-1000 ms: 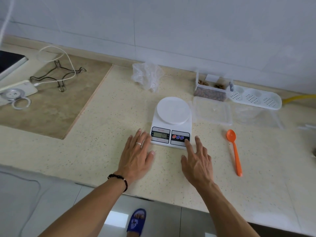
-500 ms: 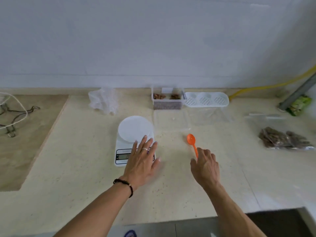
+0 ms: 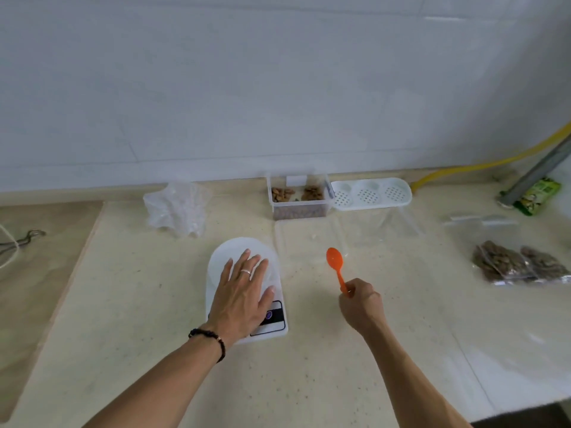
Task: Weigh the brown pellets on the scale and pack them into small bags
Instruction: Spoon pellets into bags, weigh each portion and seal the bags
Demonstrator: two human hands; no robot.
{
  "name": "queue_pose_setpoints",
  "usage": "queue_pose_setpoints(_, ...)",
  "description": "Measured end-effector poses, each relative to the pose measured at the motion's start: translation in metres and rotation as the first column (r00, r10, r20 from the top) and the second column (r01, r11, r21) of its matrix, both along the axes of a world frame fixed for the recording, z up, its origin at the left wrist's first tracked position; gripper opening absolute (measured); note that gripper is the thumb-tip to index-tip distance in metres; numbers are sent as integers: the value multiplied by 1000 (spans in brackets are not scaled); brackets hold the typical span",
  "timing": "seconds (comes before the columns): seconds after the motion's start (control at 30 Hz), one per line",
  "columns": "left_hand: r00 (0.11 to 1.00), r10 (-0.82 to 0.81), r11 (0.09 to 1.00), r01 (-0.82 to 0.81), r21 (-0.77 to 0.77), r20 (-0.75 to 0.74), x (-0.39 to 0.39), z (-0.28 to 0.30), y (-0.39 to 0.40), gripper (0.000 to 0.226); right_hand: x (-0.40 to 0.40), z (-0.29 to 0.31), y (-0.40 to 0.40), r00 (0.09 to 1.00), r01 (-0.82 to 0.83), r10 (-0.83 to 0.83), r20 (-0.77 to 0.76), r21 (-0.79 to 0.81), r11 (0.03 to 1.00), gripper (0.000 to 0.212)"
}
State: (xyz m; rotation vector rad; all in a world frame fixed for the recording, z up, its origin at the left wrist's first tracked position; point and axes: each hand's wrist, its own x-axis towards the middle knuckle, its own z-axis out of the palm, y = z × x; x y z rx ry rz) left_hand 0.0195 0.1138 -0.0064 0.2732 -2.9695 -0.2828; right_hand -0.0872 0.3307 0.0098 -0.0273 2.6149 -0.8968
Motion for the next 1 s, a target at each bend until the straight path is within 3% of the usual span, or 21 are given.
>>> queue_pose_setpoints(0.2, 993, 104, 995, -104, -7, 55, 0, 2, -42, 64, -27, 22, -58, 999, 44, -41, 22, -202, 978, 15)
queue_pose_setpoints(0.43, 992, 129, 991, -129, -36, 3, -7, -2, -64, 58, -46, 10, -102, 984, -33, 68, 164, -208, 978, 23)
queue_pose_setpoints(0.53, 988, 157, 987, -157, -26, 8, -12, -2, -70, 59, -58, 8, -116, 958, -119, 169, 231, -214, 970, 15)
queue_pose_setpoints(0.7, 971, 181, 961, -208, 184, 153, -44, 22, -68, 97, -91, 34, -132, 920, -303, 371, 126, -373, 877, 15)
queue_pose_setpoints(0.8, 960, 212, 917, -260, 304, 181, -73, 44, -59, 125, -107, 55, -132, 844, -424, 522, 122, -443, 790, 16)
queue_pose_setpoints(0.9, 953, 194, 925, -257, 280, 231, -98, 61, -49, 145, -120, 64, -131, 822, -420, 555, 131, -520, 744, 12)
queue_pose_setpoints(1.0, 952, 212, 934, -264, 240, 220, -114, 65, -42, 145, -129, 67, -131, 852, -327, 498, 162, -578, 748, 9)
